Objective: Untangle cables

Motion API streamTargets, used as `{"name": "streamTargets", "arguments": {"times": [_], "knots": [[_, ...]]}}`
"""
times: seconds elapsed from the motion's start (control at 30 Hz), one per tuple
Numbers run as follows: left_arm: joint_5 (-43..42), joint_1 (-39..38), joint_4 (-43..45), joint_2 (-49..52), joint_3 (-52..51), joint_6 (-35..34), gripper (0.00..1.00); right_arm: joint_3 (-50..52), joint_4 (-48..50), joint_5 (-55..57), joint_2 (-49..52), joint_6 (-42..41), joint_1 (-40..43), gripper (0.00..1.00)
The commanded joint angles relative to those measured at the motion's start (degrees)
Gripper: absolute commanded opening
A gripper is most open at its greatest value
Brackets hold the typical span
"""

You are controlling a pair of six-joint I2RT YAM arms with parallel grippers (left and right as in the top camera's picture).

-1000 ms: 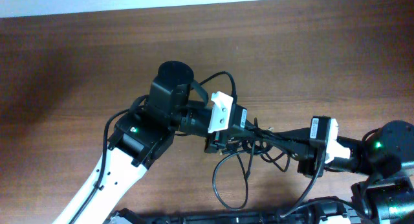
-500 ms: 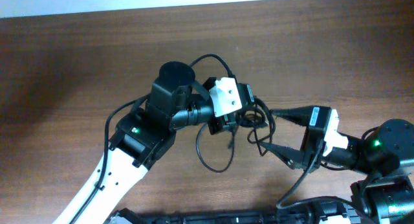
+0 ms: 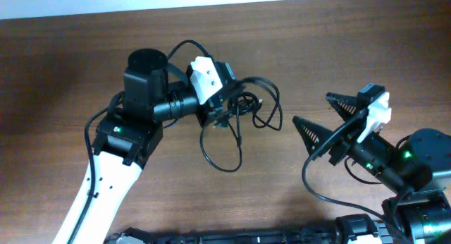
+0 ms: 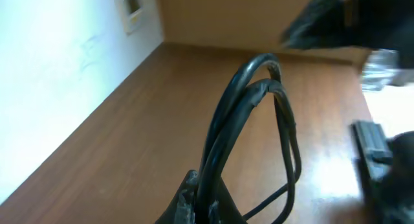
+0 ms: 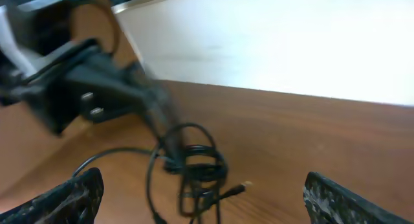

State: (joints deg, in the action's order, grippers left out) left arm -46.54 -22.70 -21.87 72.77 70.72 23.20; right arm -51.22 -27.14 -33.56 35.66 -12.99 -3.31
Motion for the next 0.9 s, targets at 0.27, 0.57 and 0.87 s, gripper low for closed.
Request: {"name": "streamTargets", "arguments": {"times": [0.27, 0.57, 0.87], "knots": [[-24.92, 0.15, 17.55, 0.13, 0.26, 12.85, 0.00, -0.83, -3.15, 8.33, -0.37, -8.87, 0.00, 0.98], [-32.68, 0.09, 33.86, 0.20, 0.26, 12.83, 0.00, -0.83, 0.92, 3.72, -0.31, -31.67, -0.02, 0.96], [-32.74, -2.45, 45.68, 0.28, 0.26, 12.85, 0.00, -0.81, 3.78, -12.83, -0.31, -45.48, -0.07, 0.84]]}}
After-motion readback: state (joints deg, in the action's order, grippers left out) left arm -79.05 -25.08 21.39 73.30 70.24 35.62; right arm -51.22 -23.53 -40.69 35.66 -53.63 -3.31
